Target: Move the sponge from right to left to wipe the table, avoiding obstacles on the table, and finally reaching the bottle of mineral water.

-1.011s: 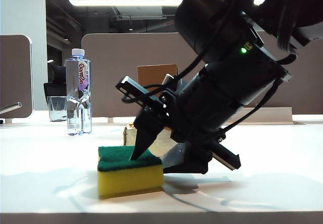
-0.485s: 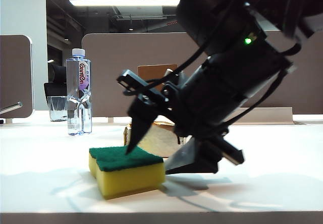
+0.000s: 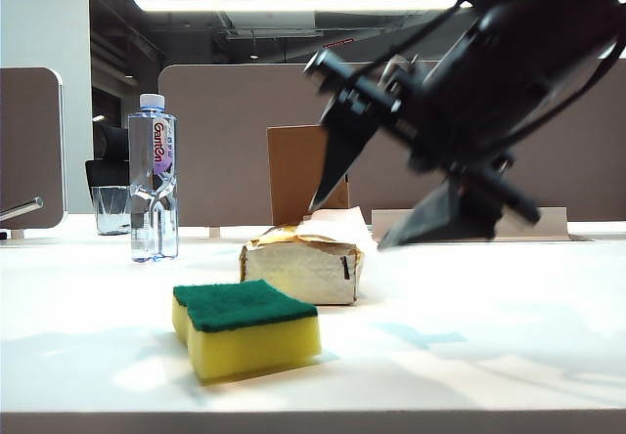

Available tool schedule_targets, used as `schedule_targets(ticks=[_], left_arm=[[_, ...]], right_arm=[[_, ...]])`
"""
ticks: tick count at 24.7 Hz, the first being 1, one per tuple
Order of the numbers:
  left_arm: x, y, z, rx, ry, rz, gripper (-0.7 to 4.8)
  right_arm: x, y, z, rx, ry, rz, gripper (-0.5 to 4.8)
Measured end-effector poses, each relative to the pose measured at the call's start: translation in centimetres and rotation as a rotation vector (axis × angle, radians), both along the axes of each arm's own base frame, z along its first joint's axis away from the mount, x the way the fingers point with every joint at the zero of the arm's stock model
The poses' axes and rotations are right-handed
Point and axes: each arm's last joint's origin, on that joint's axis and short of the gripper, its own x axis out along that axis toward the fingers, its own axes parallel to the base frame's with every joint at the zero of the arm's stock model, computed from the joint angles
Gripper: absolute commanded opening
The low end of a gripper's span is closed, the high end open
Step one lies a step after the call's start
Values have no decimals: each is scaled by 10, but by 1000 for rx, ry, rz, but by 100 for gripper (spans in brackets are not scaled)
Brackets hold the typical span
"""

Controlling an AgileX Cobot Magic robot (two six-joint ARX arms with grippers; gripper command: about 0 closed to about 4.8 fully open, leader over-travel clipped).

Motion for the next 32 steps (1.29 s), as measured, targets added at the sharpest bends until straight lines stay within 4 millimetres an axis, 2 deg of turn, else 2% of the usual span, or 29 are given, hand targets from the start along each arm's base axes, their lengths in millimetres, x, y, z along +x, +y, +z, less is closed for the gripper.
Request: schedule_targets(ticks=[4, 7, 10, 13, 17, 20, 24, 28, 30, 32], left_arm=[[-3, -5, -4, 1, 46, -42, 435], [-3, -7, -4, 0, 55, -56, 435], [-4, -6, -5, 1, 61, -55, 435], [-4, -6, -5, 1, 64, -55, 435], [-4, -6, -5, 1, 65, -54, 435], [-4, -6, -6, 1, 72, -54, 435], [-6, -6, -8, 1, 103, -54, 435], [-9, -7, -13, 3, 175, -59, 436], [-11, -9, -17, 6, 206, -84, 436], [-13, -14, -27, 13, 257, -126, 479]], right_arm=[[-6, -24, 32, -10, -114, 7, 317], [-18, -53, 61, -25, -193, 10, 315], [-27, -76, 77, -72, -186, -6, 315], [-46, -110, 104, -145, -211, -64, 314], [-69, -143, 129, -238, -216, -118, 314], [-89, -167, 143, -291, -156, -167, 314], [-115, -183, 151, -236, -81, -181, 300], [-138, -180, 151, -117, -38, -88, 292], [-142, -180, 150, -115, -20, -87, 292], [-151, -179, 149, -116, -15, -88, 292]])
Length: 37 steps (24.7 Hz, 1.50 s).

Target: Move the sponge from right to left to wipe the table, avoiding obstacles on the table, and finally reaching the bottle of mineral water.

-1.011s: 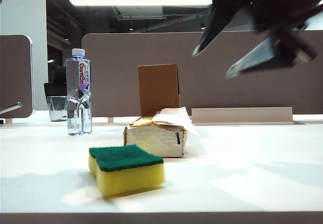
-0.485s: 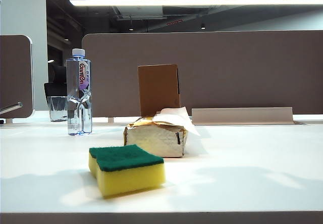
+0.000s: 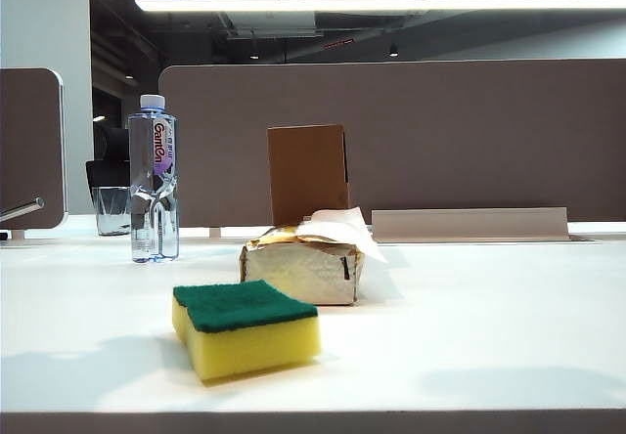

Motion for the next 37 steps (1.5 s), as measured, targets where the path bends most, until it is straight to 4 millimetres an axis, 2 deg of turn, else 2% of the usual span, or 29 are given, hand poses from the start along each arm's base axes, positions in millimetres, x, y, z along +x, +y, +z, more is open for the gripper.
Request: schedule_targets(ticks=[6, 12, 17, 21, 23, 28, 33, 37], left_arm=[[16, -14, -39, -46, 109, -34, 479], [50, -35, -61, -51, 214, -86, 479], [84, -47, -102, -12, 360, -81, 479], [99, -52, -126, 2, 420, -78, 479], [101, -52, -131, 6, 434, -77, 479], [104, -61, -130, -11, 395, -104, 479], [96, -90, -127, 26, 314, -179, 479], [95, -98, -132, 61, 321, -159, 479]], right_arm=[[-5, 0, 0, 0, -6, 0, 292], [-5, 1, 0, 0, -6, 8, 292], [-5, 1, 0, 0, -6, 8, 292], [-5, 1, 0, 0, -5, 8, 292], [-5, 1, 0, 0, -5, 8, 292], [-4, 0, 0, -8, -2, 0, 292], [-3, 0, -1, -17, 2, -9, 292], [-3, 0, -1, -16, 2, -6, 292]])
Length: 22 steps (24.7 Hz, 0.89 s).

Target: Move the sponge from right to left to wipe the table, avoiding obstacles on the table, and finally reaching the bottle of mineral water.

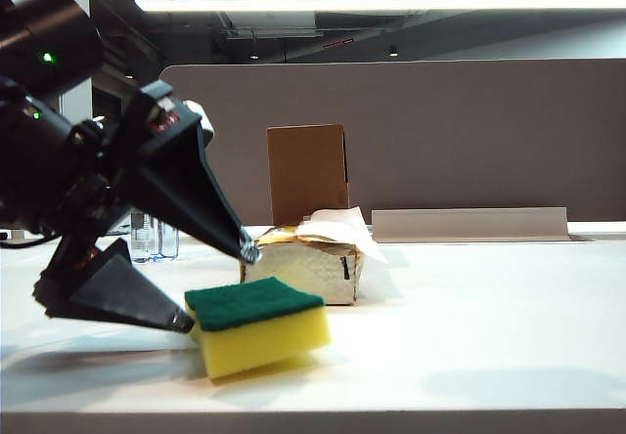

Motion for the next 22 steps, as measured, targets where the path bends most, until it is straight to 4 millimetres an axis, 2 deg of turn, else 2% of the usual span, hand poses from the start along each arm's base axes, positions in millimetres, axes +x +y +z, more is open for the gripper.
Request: schedule_targets(ticks=[5, 18, 19, 20, 21, 22], left_arm=[[6, -3, -9, -6, 29, 8, 479], [15, -10, -15, -38, 30, 32, 473], [15, -10, -15, -36, 31, 40, 444], [16, -11, -15, -34, 31, 43, 359], [16, -11, -15, -31, 31, 47, 302], [16, -10, -18, -9, 34, 64, 270]], right_arm=[[0, 1, 0, 2, 1, 21, 292], [-1, 1, 0, 7, 3, 22, 292], [-1, 1, 0, 7, 3, 22, 292], [-1, 1, 0, 7, 3, 22, 292], [-1, 1, 0, 7, 3, 22, 292], [-1, 1, 0, 8, 3, 21, 292]])
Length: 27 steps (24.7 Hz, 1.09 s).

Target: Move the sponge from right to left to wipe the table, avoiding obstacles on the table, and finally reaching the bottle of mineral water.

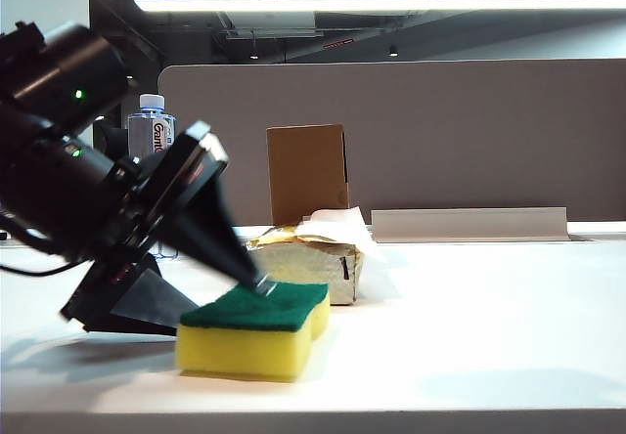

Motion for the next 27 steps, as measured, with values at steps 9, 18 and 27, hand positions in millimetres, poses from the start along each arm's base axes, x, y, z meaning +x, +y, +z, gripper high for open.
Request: schedule_targets(ticks=[9, 18, 27], left_arm=[[-2, 2, -5, 29, 40, 14, 104], [-1, 2, -4, 36, 32, 23, -5], [0, 5, -3, 105, -4, 18, -5]], right_arm=[[0, 0, 0, 0, 0, 0, 290], [0, 0, 0, 0, -1, 0, 261], [-3, 0, 0, 2, -10, -2, 261]])
